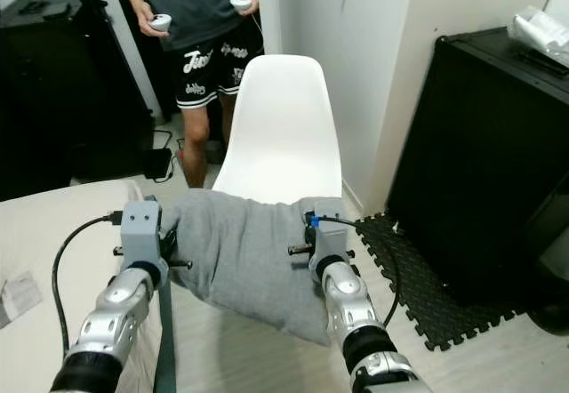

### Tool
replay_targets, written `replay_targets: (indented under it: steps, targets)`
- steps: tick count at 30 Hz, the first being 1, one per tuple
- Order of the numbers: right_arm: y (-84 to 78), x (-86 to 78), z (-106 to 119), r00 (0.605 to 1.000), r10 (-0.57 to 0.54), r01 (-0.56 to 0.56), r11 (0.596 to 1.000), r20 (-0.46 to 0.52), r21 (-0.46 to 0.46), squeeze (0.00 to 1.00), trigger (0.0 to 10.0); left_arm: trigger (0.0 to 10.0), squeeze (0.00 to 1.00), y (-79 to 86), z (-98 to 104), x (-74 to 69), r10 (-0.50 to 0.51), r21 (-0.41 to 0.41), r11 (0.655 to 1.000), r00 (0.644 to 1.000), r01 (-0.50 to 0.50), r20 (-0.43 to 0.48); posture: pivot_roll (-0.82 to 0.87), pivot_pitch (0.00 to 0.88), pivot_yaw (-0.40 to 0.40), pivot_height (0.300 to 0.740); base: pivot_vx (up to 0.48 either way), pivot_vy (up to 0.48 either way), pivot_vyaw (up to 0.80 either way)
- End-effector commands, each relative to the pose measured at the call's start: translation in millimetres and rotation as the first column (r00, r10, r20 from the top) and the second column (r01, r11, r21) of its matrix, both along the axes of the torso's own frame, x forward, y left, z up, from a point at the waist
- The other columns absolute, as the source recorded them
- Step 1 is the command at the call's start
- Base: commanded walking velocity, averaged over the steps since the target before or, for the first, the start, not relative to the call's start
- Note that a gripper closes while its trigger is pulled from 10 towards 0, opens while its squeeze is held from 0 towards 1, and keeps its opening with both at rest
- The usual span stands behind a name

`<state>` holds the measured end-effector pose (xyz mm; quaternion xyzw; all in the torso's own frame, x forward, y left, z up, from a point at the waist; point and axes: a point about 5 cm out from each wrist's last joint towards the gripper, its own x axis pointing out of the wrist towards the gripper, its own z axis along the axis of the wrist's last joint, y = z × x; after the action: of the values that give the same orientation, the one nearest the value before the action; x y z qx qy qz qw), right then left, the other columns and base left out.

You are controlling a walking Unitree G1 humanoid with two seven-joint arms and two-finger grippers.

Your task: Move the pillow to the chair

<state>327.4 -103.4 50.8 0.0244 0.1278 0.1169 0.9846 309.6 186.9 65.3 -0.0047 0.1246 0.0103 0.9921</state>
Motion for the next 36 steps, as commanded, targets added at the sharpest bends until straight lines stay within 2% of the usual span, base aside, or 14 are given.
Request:
replay_targets:
  steps: [1,5,11,24,36]
  targets:
    - [11.1,2.4,6.8,0.999,0.037,-0.038,0.999,0.037,0.017,0.00,10.0,10.0,0.00,-5.2,3.6,3.9,-0.031,-0.016,0.999,0.999,0.032,0.020,0.02,0.049,0.067,0.740,0.000,0.000,0.00]
    - [5.8,0.4,4.5,0.999,0.040,-0.040,0.999,0.036,0.001,0.00,10.0,10.0,0.00,-12.3,7.3,2.3,-0.054,-0.060,0.996,0.996,0.058,0.065,0.01,0.047,0.027,0.740,0.000,0.000,0.00]
    - [3.3,-1.2,2.3,0.998,0.045,-0.045,0.999,0.031,-0.008,0.00,10.0,10.0,0.00,-16.2,7.6,0.2,-0.058,-0.072,0.995,0.995,0.064,0.081,0.01,0.048,0.009,0.740,0.182,0.000,0.00]
    - [9.8,0.2,4.7,0.996,0.085,-0.085,0.996,0.032,-0.004,0.00,10.0,10.0,0.00,-13.4,6.5,-2.3,-0.018,-0.099,0.995,0.996,0.027,0.091,0.01,0.041,-0.016,0.740,0.296,0.000,0.00]
    - [4.4,0.7,5.3,0.995,0.096,-0.096,0.995,0.030,-0.005,0.00,10.0,10.0,0.00,-18.4,3.1,-3.1,-0.010,-0.114,0.993,0.996,0.020,0.086,-0.01,0.044,-0.034,0.740,0.296,0.000,0.00]
